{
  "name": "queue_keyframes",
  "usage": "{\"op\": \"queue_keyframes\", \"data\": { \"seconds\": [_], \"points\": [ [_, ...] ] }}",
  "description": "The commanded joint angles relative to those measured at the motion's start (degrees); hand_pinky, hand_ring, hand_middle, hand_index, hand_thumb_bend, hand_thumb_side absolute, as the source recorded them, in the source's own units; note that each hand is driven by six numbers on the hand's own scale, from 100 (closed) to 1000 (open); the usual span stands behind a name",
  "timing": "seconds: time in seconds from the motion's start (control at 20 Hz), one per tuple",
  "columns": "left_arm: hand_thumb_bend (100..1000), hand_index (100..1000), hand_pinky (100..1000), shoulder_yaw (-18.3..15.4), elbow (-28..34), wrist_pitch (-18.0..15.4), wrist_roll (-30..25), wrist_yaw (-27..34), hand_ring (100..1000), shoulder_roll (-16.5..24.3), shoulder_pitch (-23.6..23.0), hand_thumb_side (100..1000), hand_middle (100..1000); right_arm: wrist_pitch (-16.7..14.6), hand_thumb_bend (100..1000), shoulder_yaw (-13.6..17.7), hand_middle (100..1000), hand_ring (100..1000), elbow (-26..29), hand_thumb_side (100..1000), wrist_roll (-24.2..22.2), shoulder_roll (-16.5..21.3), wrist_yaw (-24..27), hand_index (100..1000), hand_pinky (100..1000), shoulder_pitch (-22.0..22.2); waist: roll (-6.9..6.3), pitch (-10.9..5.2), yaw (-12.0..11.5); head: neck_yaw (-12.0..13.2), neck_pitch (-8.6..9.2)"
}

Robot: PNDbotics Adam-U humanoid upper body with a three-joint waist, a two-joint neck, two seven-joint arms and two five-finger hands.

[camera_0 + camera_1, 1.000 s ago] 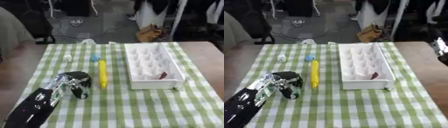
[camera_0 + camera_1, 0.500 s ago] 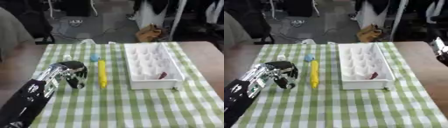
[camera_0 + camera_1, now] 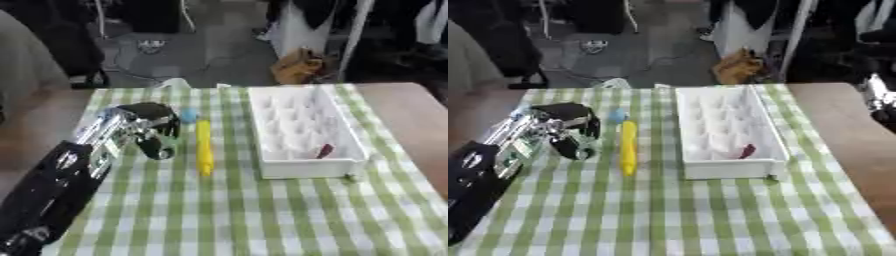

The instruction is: Pick up objects on the table and place them in the box.

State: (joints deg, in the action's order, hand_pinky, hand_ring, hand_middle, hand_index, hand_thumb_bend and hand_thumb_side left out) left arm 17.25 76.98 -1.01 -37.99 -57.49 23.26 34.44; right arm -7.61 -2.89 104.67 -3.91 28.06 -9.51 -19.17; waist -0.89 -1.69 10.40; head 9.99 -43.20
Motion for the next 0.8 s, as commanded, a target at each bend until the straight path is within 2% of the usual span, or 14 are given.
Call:
{"op": "queue_keyframes", "data": {
  "seconds": [0.05, 0.5, 0.8],
  "points": [
    [273, 546, 686, 1.4, -2.1, -1.7, -0.8, 0.1, 633, -2.0, 3.7, 100, 367, -0.1, 268, 0.1, 781, 778, 0.3, 552, -0.2, 1.1, 0.3, 948, 741, -0.9, 0.9, -0.29, 0.2, -0.2, 0.72],
    [269, 552, 682, 2.9, -9.2, -4.3, 0.9, -1.6, 637, -8.1, 9.9, 100, 373, -0.1, 269, 0.1, 781, 778, 0.3, 552, -0.3, 0.9, 0.4, 948, 741, -0.9, 1.1, -0.36, 0.5, -0.3, 0.69],
    [275, 550, 670, 2.1, -12.2, -3.0, 6.9, -4.5, 633, -12.4, 13.0, 100, 371, -0.2, 270, 0.1, 781, 778, 0.3, 552, -0.4, 0.7, 0.4, 948, 741, -0.9, 1.36, -0.38, 0.7, -0.2, 0.83]
  ]
}}
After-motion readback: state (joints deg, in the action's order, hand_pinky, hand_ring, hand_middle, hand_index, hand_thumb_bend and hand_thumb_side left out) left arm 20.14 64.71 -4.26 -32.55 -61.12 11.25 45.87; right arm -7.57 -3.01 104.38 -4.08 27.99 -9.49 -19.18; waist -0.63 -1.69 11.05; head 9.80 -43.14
